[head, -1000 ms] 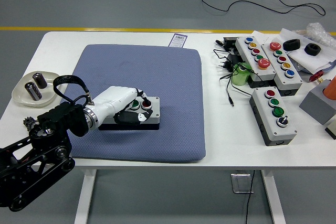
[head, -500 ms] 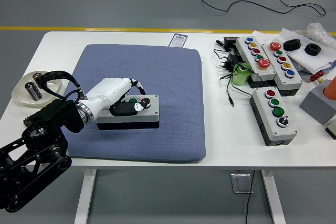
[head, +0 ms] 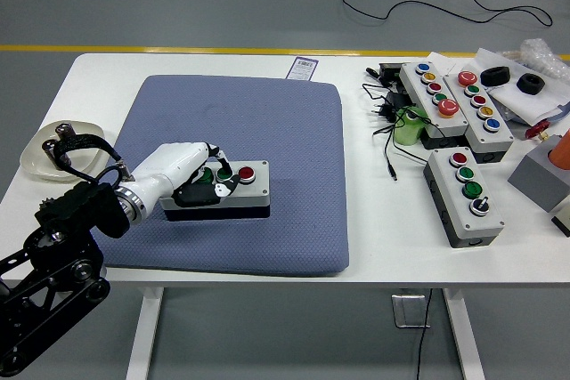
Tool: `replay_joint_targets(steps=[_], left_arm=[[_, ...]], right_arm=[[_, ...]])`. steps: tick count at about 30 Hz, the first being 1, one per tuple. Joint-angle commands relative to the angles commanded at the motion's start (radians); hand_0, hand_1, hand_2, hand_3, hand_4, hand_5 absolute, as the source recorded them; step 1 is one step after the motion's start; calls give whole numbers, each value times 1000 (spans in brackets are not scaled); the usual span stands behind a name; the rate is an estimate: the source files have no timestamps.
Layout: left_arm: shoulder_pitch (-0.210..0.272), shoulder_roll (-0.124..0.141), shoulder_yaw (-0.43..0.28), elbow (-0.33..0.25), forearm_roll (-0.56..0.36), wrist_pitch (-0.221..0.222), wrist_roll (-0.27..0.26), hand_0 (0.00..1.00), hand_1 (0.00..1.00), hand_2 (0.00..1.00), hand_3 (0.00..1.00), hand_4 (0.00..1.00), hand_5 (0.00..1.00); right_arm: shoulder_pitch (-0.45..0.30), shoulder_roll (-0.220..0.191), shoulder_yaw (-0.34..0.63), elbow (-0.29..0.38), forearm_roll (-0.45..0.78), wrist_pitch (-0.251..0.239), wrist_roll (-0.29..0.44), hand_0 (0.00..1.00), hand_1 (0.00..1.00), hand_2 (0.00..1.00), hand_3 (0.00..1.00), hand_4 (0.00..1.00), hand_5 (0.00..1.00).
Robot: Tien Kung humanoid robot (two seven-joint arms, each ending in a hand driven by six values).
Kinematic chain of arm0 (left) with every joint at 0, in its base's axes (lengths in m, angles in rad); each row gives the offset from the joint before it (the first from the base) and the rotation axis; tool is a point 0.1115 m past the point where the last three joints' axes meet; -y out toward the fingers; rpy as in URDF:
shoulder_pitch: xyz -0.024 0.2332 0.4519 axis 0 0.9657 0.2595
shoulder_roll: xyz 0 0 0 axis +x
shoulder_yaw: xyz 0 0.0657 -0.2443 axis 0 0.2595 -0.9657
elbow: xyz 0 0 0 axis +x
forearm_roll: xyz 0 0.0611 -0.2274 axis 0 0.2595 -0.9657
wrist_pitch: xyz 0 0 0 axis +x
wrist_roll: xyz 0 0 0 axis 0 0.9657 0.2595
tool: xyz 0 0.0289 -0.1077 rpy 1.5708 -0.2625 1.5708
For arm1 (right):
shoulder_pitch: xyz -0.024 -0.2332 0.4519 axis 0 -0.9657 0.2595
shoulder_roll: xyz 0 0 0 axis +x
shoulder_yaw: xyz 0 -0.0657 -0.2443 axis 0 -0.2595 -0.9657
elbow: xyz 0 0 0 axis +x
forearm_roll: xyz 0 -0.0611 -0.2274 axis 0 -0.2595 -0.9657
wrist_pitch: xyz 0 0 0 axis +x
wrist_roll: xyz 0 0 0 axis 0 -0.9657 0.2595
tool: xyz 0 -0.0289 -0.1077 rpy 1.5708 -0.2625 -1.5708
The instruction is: Pick up the button,place it on the desk,press the button,press the button
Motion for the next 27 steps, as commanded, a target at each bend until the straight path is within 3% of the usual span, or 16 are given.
replay_joint_targets(steps=[12, 16, 19, 22, 23, 27], left_arm=[[16, 4, 3, 17, 11, -56, 15, 2, 2, 2, 570, 596, 774], [19, 3, 1, 12, 16, -43, 14, 2, 2, 2, 570, 596, 774], [24, 3, -21, -8, 28, 21, 6, 2, 2, 2, 594, 586, 794], [31, 6, -49, -30, 21, 136, -27, 2, 2, 2, 594, 586, 794], [36, 6, -65, -32, 1, 172, -53, 2, 96, 183, 717, 599, 998], [47, 2, -115, -16, -143, 340, -171, 2, 96, 183, 717, 599, 998]], right_arm=[[-5, 0, 3, 0, -4, 0, 0, 651, 649, 680, 592, 435, 306], [-6, 0, 1, 0, -4, 0, 1, 651, 649, 680, 592, 435, 306], [-5, 0, -2, 0, 0, 0, 1, 651, 649, 680, 592, 435, 306], [-3, 0, -3, 0, 1, 0, 2, 651, 649, 680, 592, 435, 306], [-3, -1, -4, 0, 3, 0, 3, 651, 649, 681, 592, 435, 308], [-1, -1, -5, 0, 4, 0, 3, 651, 649, 681, 592, 435, 308]])
